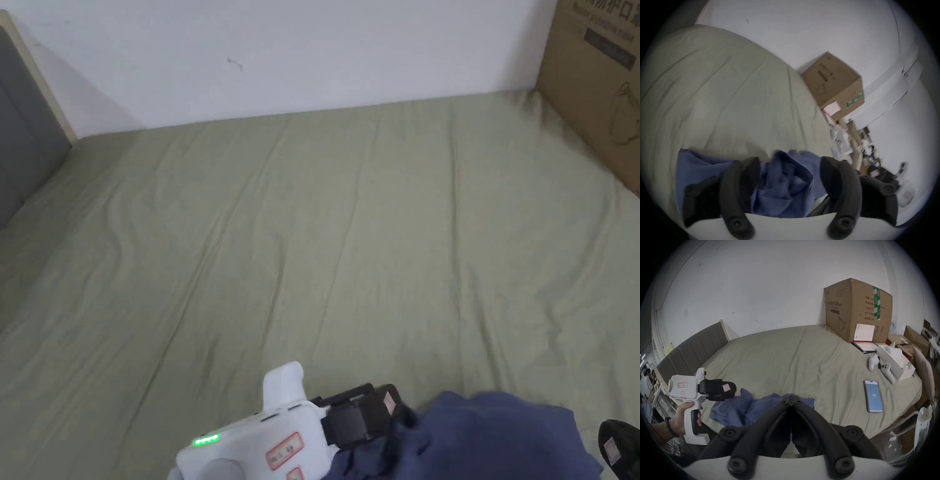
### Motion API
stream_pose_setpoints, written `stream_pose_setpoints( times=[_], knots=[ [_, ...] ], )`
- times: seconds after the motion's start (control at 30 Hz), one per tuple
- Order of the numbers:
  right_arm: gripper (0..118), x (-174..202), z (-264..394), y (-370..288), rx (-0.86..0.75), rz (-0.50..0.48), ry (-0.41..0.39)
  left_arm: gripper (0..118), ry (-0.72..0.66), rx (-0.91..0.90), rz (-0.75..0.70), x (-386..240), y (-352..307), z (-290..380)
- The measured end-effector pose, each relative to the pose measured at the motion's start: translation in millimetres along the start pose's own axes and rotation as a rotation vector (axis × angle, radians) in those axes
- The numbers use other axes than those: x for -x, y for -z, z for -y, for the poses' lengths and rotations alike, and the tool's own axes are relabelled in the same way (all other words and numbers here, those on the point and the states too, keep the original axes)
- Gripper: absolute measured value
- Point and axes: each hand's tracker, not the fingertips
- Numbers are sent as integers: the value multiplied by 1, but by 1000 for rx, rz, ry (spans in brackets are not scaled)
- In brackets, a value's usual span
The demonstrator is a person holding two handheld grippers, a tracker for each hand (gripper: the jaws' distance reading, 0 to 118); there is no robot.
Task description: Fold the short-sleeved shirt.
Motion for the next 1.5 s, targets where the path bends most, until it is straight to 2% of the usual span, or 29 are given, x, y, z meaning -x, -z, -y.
stream_pose_setpoints(
  times=[0.03, 0.07, 0.1, 0.13, 0.23, 0.33, 0.4, 0.53, 0.57, 0.6, 0.67, 0.7, 0.73, 0.9, 1.03, 1.07, 1.1, 1.17, 1.23, 1.3, 1.37, 1.43, 1.5],
  knots=[
    [0, -2, 1, 0, 0, 0, 12, 43, -39, 9, 9, 4, -4, -2],
    [0, -4, 2, 1, 0, 0, 22, 7, -38, 7, -24, 9, -6, -2],
    [0, -5, 3, 1, 0, -1, 33, 0, -26, 4, -73, 12, -3, 0],
    [0, -6, 3, 2, 1, -2, 42, 0, 8, 3, -155, 18, 1, 3],
    [0, -7, 5, 3, 7, -2, 53, 0, -45, 127, -41, 26, 29, 18],
    [0, -6, 6, 3, 18, -3, 48, 0, 95, 228, -110, 14, 60, 43],
    [0, -4, 8, 3, 26, 0, 41, 0, 156, 224, -173, 9, 67, 54],
    [0, 1, 11, 8, 46, -15, 37, 0, 33, 185, -83, 19, 45, 38],
    [0, 2, 11, 9, 48, -18, 34, 3, 13, 133, -79, 23, 31, 34],
    [0, 3, 10, 10, 52, -21, 29, 16, -18, 85, -67, 29, 13, 28],
    [0, 5, 9, 11, 49, -31, 22, 74, -91, 49, -6, 43, -20, 19],
    [0, 6, 8, 12, 49, -36, 21, 91, -121, 27, 4, 52, -38, 15],
    [0, 6, 7, 13, 52, -45, 19, 97, -143, 7, -13, 62, -55, 11],
    [0, 8, 8, 15, 61, -50, 5, 97, -234, -70, -94, 105, -90, 9],
    [0, 7, 7, 14, 65, -49, 13, 96, -327, -7, -29, 125, -56, 25],
    [0, 7, 6, 13, 67, -48, 13, 95, -313, -19, -28, 124, -49, 29],
    [0, 7, 6, 13, 67, -45, 11, 85, -293, -52, 3, 121, -46, 29],
    [0, 7, 5, 10, 59, -39, 9, 15, -331, -38, 31, 119, -39, 26],
    [0, 6, 4, 10, 57, -40, 17, 15, -415, -20, -8, 121, -32, 33],
    [0, 6, 4, 9, 56, -37, 18, 15, -424, -77, 49, 124, -39, 36],
    [0, 6, 5, 7, 53, -31, 13, 14, -492, -106, 32, 125, -48, 38],
    [0, 4, 5, 7, 53, -32, 15, 14, -482, -156, 45, 118, -69, 31],
    [0, 4, 5, 7, 55, -32, 14, 14, -413, -214, 11, 112, -99, 17]
  ],
)
